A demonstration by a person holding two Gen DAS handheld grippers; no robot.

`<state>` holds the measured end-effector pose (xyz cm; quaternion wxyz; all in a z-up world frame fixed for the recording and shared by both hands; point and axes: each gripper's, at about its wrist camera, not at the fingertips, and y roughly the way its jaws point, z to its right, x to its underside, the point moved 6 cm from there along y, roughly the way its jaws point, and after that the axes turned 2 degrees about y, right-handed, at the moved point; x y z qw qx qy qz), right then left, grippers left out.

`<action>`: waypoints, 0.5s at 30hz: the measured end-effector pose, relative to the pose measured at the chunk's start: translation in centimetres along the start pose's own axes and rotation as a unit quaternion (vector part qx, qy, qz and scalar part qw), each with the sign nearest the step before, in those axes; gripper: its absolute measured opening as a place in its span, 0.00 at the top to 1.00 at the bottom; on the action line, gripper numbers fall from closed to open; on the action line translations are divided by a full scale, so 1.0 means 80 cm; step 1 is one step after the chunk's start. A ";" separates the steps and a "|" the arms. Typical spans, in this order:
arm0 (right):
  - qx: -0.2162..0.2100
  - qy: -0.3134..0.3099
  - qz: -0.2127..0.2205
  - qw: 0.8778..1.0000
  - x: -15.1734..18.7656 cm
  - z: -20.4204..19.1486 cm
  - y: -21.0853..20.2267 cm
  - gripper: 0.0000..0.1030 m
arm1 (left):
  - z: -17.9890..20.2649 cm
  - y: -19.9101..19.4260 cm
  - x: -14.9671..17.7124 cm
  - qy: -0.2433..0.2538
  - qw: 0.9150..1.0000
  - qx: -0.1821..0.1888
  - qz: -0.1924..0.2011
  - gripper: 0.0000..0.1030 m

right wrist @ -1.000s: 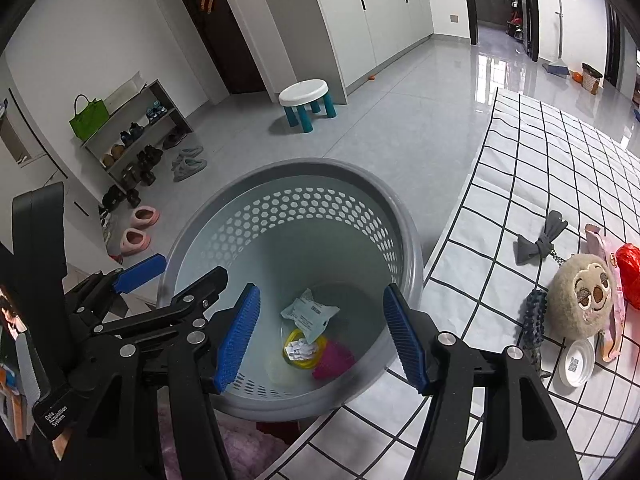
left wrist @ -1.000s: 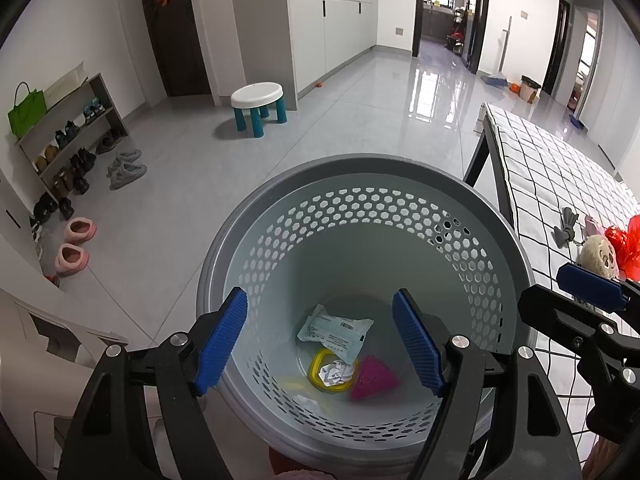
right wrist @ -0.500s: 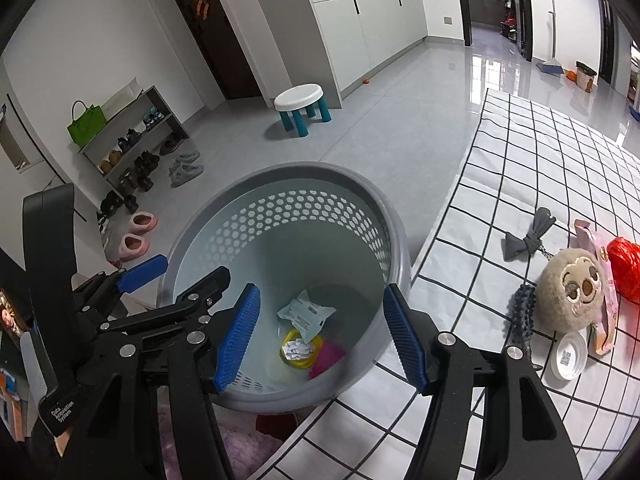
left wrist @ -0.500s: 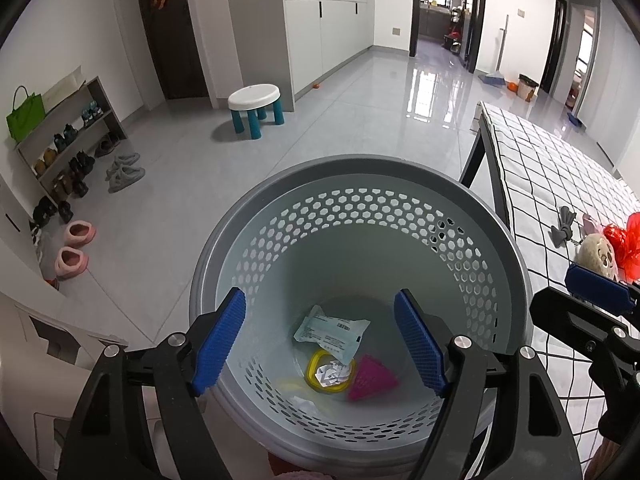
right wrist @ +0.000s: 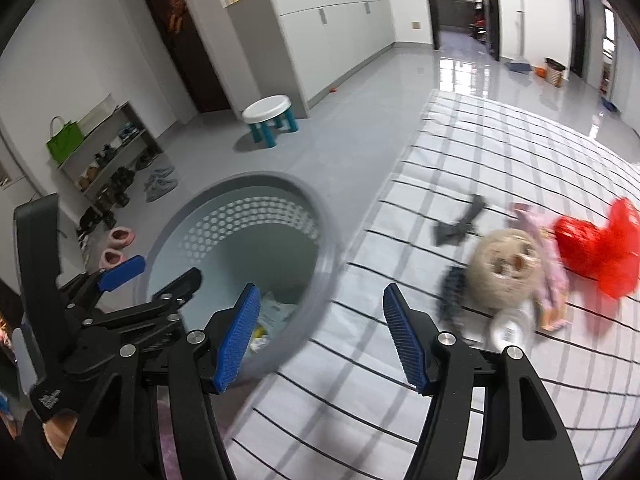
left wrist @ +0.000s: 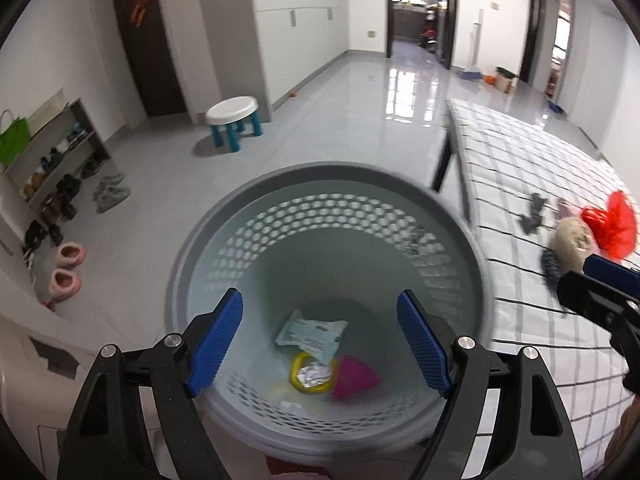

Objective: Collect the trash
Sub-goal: 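Move both tools from the basket toward the plush toy and white lid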

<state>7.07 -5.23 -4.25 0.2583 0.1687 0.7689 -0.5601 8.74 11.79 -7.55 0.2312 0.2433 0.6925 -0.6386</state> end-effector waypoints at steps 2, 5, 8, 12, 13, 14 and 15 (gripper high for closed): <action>0.013 0.012 0.002 1.000 0.004 0.020 -0.009 0.40 | 0.015 -0.008 -0.002 0.015 1.000 0.006 0.008 0.23; 0.035 0.027 0.004 0.999 0.011 0.048 -0.022 0.40 | 0.039 -0.019 -0.003 0.028 0.999 0.025 0.015 0.21; 0.057 0.041 0.008 0.998 0.020 0.079 -0.036 0.40 | 0.061 -0.028 -0.005 0.036 0.998 0.042 0.020 0.20; 0.076 0.058 0.014 0.995 0.030 0.114 -0.054 0.40 | 0.095 -0.040 -0.010 0.050 0.996 0.060 0.033 0.12; 0.079 0.063 0.015 0.995 0.033 0.122 -0.057 0.40 | 0.101 -0.041 -0.011 0.053 0.996 0.063 0.035 0.12; 0.083 0.070 0.016 0.994 0.036 0.131 -0.061 0.40 | 0.107 -0.043 -0.012 0.056 0.996 0.065 0.038 0.10; 0.086 0.074 0.016 0.993 0.038 0.137 -0.063 0.40 | 0.114 -0.045 -0.014 0.058 0.995 0.066 0.041 0.08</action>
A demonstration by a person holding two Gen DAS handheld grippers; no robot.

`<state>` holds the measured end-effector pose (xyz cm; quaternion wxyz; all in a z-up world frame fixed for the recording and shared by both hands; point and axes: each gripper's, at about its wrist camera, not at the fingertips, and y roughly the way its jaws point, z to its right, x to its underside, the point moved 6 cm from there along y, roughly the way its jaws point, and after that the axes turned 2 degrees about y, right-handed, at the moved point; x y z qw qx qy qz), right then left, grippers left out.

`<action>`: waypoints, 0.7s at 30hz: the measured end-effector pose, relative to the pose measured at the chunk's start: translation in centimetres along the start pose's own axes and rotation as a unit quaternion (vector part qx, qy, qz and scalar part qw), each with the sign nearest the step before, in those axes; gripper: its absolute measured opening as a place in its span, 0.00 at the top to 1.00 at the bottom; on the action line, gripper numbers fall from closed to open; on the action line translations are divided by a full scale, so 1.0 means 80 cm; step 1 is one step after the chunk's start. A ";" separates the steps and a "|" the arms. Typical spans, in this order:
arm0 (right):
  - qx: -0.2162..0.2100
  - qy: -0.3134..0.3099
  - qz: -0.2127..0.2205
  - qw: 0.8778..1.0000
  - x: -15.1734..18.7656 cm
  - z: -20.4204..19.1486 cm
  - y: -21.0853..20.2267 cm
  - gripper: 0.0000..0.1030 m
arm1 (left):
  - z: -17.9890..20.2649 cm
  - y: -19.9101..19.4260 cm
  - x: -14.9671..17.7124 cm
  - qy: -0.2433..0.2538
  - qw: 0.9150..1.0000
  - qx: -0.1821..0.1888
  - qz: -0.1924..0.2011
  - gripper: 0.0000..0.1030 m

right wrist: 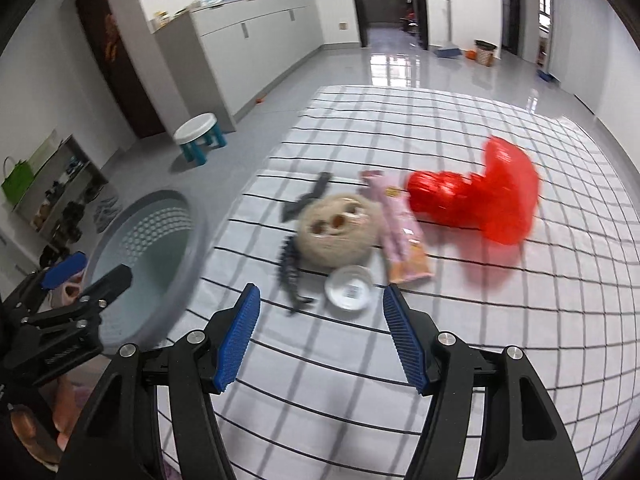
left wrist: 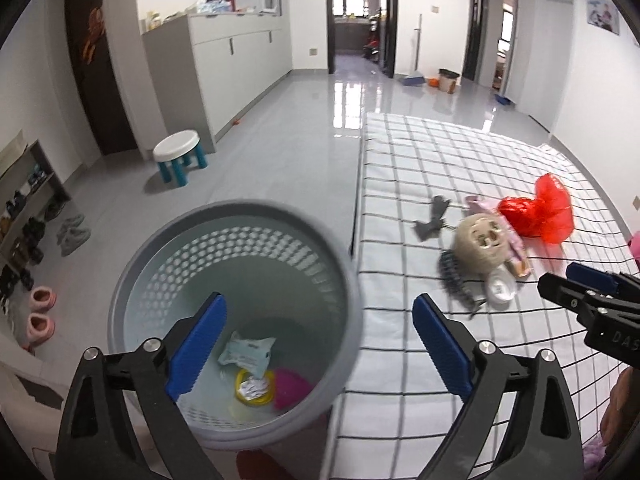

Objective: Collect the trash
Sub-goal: 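Move both tools from the basket toward the plush toy and white lid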

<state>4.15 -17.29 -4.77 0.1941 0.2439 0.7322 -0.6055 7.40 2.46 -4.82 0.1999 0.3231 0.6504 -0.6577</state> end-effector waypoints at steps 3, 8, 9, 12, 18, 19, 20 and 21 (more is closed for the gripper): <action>0.009 0.015 0.006 1.000 0.002 0.019 -0.005 0.40 | 0.014 0.000 -0.008 0.004 1.000 0.009 0.004 0.07; 0.021 0.019 0.017 0.999 0.001 0.033 -0.009 0.40 | 0.032 0.007 -0.017 0.005 1.000 0.022 0.002 0.06; 0.021 0.020 0.017 0.999 0.002 0.034 -0.010 0.40 | 0.036 0.010 -0.019 0.005 1.000 0.024 0.002 0.06; 0.021 0.019 0.015 0.999 0.003 0.036 -0.009 0.40 | 0.041 0.015 -0.022 0.006 1.000 0.030 0.001 0.06; 0.022 0.018 0.012 1.000 0.005 0.037 -0.002 0.39 | 0.045 0.035 -0.015 0.008 1.000 0.028 -0.012 0.06; 0.021 0.020 0.011 1.000 0.005 0.038 -0.001 0.39 | 0.046 0.038 -0.013 0.006 1.000 0.027 -0.015 0.06; 0.021 0.021 0.009 1.000 0.005 0.040 0.001 0.39 | 0.044 0.041 -0.011 0.004 0.999 0.026 -0.018 0.06; 0.021 0.021 0.006 1.000 0.006 0.041 0.003 0.39 | 0.043 0.044 -0.009 0.002 0.999 0.026 -0.020 0.06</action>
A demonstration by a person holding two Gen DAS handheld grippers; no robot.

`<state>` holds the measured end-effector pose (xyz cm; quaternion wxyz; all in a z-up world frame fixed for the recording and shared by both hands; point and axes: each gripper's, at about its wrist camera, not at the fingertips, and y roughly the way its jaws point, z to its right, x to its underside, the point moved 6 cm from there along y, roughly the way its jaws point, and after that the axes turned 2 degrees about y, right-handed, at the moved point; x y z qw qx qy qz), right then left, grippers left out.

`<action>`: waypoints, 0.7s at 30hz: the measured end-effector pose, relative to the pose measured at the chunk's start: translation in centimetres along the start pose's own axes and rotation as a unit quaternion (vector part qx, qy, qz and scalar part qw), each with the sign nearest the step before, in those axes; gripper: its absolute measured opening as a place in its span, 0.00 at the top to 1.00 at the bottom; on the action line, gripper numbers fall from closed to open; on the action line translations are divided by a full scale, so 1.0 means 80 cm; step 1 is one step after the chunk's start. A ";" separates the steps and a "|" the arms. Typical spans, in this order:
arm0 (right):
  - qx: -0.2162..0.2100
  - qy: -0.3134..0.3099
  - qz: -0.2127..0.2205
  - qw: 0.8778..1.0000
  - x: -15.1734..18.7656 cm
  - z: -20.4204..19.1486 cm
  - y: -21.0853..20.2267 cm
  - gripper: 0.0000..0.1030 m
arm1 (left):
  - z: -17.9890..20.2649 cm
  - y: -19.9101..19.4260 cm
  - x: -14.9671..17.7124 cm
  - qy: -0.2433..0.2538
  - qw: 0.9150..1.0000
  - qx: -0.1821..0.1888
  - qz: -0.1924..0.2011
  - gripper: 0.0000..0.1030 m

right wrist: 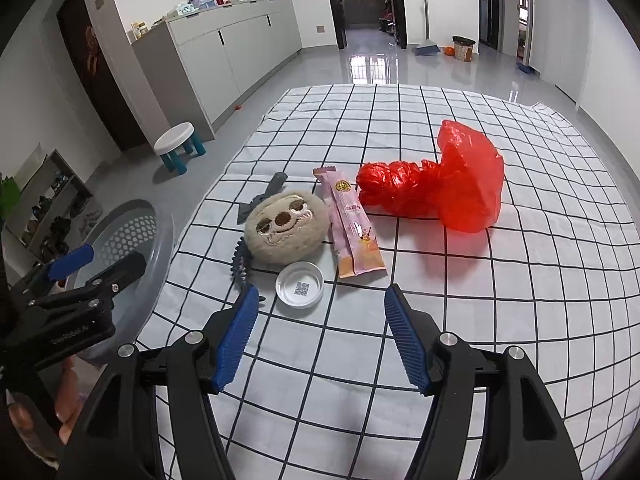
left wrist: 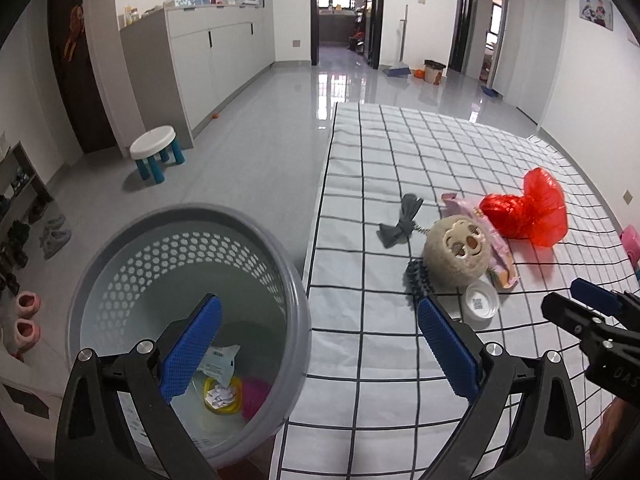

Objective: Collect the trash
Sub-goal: 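Move both tools from the basket toward the plush toy and white lid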

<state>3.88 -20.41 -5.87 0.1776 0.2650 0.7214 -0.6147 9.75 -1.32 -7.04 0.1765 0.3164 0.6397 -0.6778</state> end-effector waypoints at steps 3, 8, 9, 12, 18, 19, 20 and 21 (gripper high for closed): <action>-0.001 0.002 -0.011 1.000 0.004 0.002 0.009 0.39 | -0.003 0.009 0.006 -0.005 1.000 0.003 -0.008 0.06; -0.001 -0.002 -0.027 1.000 0.010 0.000 0.026 0.39 | -0.006 0.020 0.013 -0.008 1.000 -0.006 -0.014 0.06; -0.001 -0.003 -0.030 1.000 0.010 0.000 0.029 0.39 | -0.006 0.021 0.015 -0.008 1.000 -0.007 -0.015 0.06; 0.003 -0.010 -0.038 0.999 0.011 -0.004 0.041 0.39 | -0.005 0.021 0.016 -0.006 1.000 -0.006 -0.015 0.06; 0.013 -0.020 -0.057 0.998 0.011 -0.012 0.070 0.39 | -0.006 0.019 0.017 -0.004 1.000 -0.008 -0.012 0.06; 0.015 -0.022 -0.060 0.998 0.011 -0.013 0.075 0.39 | -0.006 0.019 0.018 -0.003 1.000 -0.009 -0.013 0.06; 0.019 -0.025 -0.061 0.998 0.010 -0.014 0.079 0.39 | -0.006 0.019 0.019 -0.002 1.000 -0.009 -0.014 0.06; 0.022 -0.027 -0.061 0.998 0.010 -0.014 0.082 0.39 | -0.006 0.019 0.020 -0.003 1.000 -0.009 -0.014 0.06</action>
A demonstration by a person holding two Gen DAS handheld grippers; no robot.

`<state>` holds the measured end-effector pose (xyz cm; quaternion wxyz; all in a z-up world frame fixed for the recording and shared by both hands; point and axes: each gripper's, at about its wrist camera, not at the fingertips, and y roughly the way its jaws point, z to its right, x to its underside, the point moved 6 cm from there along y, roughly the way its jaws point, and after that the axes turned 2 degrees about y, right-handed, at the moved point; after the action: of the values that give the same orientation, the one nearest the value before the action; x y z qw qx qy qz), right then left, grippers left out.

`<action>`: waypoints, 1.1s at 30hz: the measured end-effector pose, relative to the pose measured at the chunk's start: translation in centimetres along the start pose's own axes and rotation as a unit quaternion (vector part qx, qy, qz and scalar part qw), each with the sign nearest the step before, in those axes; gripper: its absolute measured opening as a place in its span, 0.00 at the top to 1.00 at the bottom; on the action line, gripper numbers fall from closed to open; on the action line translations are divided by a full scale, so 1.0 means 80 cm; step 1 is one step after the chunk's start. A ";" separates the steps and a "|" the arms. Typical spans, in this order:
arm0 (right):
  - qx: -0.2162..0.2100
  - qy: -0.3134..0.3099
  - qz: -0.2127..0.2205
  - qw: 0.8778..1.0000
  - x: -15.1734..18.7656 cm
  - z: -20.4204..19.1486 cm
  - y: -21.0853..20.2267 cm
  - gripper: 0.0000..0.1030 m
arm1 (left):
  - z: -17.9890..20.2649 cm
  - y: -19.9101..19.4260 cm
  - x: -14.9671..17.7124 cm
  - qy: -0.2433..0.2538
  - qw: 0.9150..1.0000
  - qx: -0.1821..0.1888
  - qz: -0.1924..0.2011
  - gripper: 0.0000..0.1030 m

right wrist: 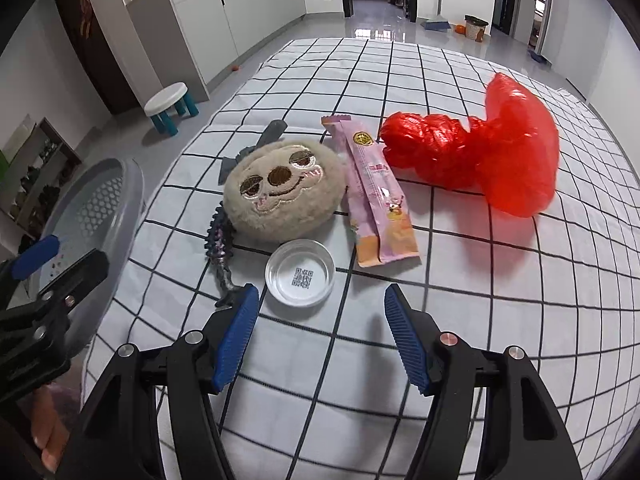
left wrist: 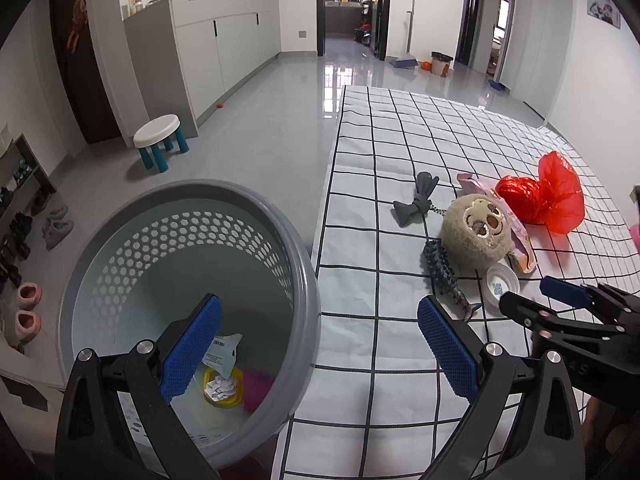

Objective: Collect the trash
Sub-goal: 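Move both tools from the basket toward the plush toy and white lid, then grasp the white round lid with the right gripper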

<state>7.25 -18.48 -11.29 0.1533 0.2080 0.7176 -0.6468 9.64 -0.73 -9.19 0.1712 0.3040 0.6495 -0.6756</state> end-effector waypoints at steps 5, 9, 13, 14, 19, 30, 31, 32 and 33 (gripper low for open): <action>0.008 0.001 -0.006 1.000 -0.004 0.001 0.012 0.39 | -0.001 -0.001 0.001 -0.001 1.000 0.004 -0.001 0.06; 0.013 -0.002 -0.004 1.000 -0.006 0.000 0.016 0.39 | 0.002 0.000 0.002 0.000 1.000 0.007 -0.003 0.06; 0.015 -0.007 -0.009 1.000 -0.005 -0.003 0.021 0.39 | 0.006 0.001 0.003 0.004 1.000 0.008 -0.005 0.06; 0.018 -0.011 -0.008 1.000 -0.005 -0.005 0.022 0.39 | 0.006 0.002 0.003 0.005 1.000 0.008 -0.005 0.06; 0.023 -0.027 -0.005 0.999 -0.002 -0.013 0.022 0.51 | 0.008 0.003 0.005 0.005 1.000 0.008 -0.008 0.06; 0.003 -0.004 0.000 1.000 -0.003 -0.007 0.005 0.62 | 0.018 0.002 0.006 0.015 1.000 0.009 -0.005 0.06; -0.001 0.002 0.002 1.000 -0.004 -0.005 0.002 0.62 | 0.021 0.003 0.007 0.018 1.000 0.008 -0.007 0.06; -0.005 0.008 0.005 1.000 -0.005 -0.003 -0.002 0.62 | 0.022 0.004 0.007 0.019 1.000 0.008 -0.009 0.06; -0.008 0.013 0.008 1.000 -0.006 -0.002 -0.006 0.62 | 0.024 0.005 0.008 0.020 1.000 0.009 -0.011 0.06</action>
<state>7.43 -18.41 -10.61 0.1509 0.2212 0.7229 -0.6369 9.04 -2.57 -9.96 0.1479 0.3115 0.6499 -0.6773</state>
